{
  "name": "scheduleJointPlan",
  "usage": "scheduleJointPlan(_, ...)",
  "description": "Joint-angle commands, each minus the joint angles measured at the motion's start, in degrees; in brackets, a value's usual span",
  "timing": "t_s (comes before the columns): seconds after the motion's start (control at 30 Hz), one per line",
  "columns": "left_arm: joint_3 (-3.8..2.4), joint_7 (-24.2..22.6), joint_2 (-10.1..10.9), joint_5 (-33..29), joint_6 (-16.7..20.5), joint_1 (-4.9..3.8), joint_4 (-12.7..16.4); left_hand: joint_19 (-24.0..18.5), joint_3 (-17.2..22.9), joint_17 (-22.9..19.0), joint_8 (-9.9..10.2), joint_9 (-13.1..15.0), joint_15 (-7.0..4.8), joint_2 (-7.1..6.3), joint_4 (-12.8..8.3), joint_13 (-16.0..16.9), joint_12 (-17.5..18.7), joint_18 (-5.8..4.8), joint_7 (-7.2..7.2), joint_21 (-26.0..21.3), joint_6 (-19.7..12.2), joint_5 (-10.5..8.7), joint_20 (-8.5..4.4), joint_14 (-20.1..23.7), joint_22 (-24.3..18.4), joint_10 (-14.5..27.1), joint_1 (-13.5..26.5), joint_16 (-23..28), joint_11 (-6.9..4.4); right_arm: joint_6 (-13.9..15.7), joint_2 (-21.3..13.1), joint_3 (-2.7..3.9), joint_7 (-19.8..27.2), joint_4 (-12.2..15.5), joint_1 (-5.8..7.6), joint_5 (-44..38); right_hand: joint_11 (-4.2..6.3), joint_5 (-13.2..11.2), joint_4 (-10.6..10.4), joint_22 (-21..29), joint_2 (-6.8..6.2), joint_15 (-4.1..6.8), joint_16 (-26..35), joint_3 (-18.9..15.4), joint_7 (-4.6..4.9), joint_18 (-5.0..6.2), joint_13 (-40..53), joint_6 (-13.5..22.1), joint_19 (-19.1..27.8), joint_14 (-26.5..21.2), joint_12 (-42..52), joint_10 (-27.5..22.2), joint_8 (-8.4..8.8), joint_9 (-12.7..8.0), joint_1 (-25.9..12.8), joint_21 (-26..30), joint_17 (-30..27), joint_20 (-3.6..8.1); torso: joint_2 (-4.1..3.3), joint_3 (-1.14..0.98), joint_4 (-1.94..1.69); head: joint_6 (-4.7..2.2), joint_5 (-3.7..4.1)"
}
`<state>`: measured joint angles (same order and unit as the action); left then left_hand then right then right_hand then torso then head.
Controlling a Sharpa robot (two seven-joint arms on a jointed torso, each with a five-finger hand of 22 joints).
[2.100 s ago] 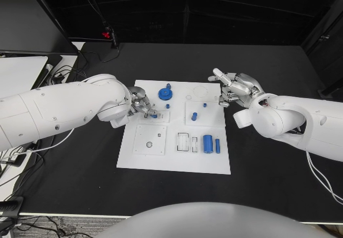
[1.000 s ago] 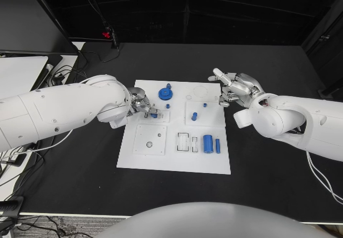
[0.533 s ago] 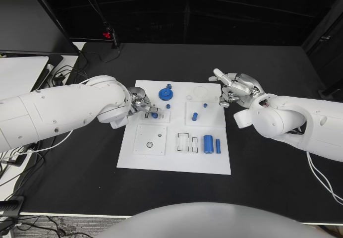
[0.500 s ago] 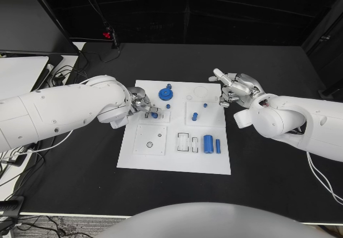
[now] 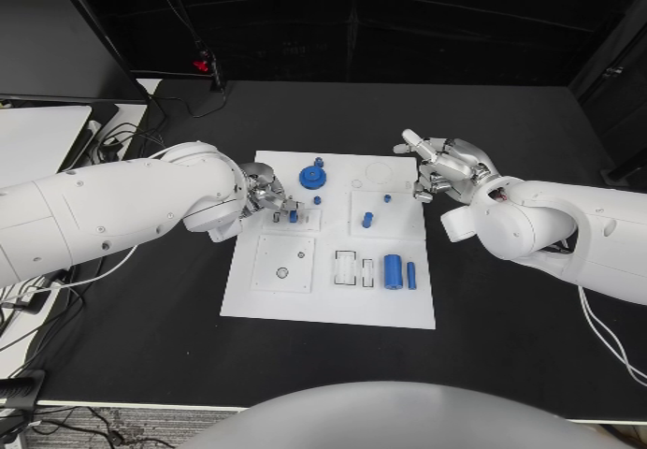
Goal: Assemble the parts on the task board
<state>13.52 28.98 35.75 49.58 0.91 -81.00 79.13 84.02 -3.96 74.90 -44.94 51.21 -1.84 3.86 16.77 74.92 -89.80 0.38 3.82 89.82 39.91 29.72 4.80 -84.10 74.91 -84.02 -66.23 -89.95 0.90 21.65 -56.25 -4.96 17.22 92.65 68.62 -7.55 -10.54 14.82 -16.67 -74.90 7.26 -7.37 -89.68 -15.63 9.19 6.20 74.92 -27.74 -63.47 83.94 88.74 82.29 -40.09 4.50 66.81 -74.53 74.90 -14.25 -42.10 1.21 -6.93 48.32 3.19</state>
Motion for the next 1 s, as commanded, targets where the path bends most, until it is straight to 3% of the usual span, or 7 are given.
scheduleJointPlan(0.03,-0.03,-1.39,0.06,0.17,0.85,-0.07,0.10,5.98,-0.35,15.10,-0.39,0.11,0.04,0.27,0.05,15.08,-0.20,-0.38,0.05,0.18,-0.41,-0.19,0.26,-5.90,15.09,-5.98,0.54,-0.05,-0.26,-0.49,0.03,0.03,0.19,0.07,0.05,0.11,-0.19,0.27,-0.07,-6.69,0.04,-0.45,-0.34,-0.37,5.33,0.05,8.51,0.33,0.31,2.56,-0.31,-0.29,-0.34,-0.08,-0.68,-0.25,11.34,0.04,-0.01,0.01,-0.01,-0.01,0.13)
scheduleJointPlan(0.4,-0.03,-2.07,0.05,0.17,0.86,-0.07,-0.03,5.98,-0.34,15.10,-0.46,0.20,0.04,0.38,0.09,15.08,-0.20,-0.38,0.04,0.18,-0.47,-0.19,0.25,-5.90,15.09,-5.98,0.61,-0.05,-0.27,-0.41,0.01,0.03,0.11,0.05,0.03,0.11,-0.19,0.34,-0.05,-6.67,0.07,-0.45,-0.34,-0.36,5.33,0.07,8.50,0.34,0.38,2.52,-0.31,-0.30,-0.35,-0.09,-0.66,-0.22,11.29,0.04,0.00,0.00,0.00,-0.04,0.22)
scheduleJointPlan(0.67,-0.04,-5.60,1.32,0.17,3.89,-0.12,0.77,5.98,-0.50,15.10,-0.38,0.35,0.06,0.21,0.07,15.08,-0.20,-0.38,0.10,0.18,-1.00,-0.25,0.24,-5.90,15.09,-5.98,0.75,-0.05,-0.28,-0.40,-0.01,0.03,0.16,0.07,0.02,0.11,-0.20,0.41,-0.04,-6.65,0.09,-0.46,-0.34,-0.35,5.34,0.08,8.52,0.36,0.43,2.53,-0.30,-0.27,-0.37,-0.11,-0.63,-0.21,11.31,0.04,0.00,0.01,-0.02,-0.50,0.21)
scheduleJointPlan(0.83,-0.05,-11.69,3.35,0.17,6.97,-1.17,2.26,5.98,-1.08,15.10,0.92,-0.26,0.23,-0.21,0.06,15.08,-0.20,-0.38,0.55,0.18,-2.57,-0.57,0.30,-5.90,15.09,-5.98,1.45,-0.05,0.07,-0.34,-0.07,0.03,0.22,0.06,0.02,0.08,-0.20,0.44,-0.03,-6.67,0.10,-0.46,-0.34,-0.35,5.34,0.06,8.50,0.37,0.38,2.54,-0.31,-0.30,-0.38,-0.12,-0.61,-0.25,11.32,0.03,0.02,-0.07,0.01,-0.85,0.01)
scheduleJointPlan(1.0,-0.06,-16.54,5.55,0.16,10.19,-2.84,3.48,5.98,-1.43,15.10,1.26,-0.61,0.34,-0.60,0.07,15.08,-0.20,-0.38,0.71,0.18,-2.53,-0.65,0.37,-5.90,15.09,-5.98,1.71,-0.05,0.21,-0.27,0.00,0.03,0.24,-0.03,0.02,0.06,-0.20,0.44,-0.03,-6.67,0.10,-0.46,-0.34,-0.35,5.34,0.06,8.50,0.37,0.38,2.54,-0.31,-0.30,-0.38,-0.12,-0.61,-0.25,11.32,0.03,0.08,-0.10,-0.02,-1.54,-0.89)
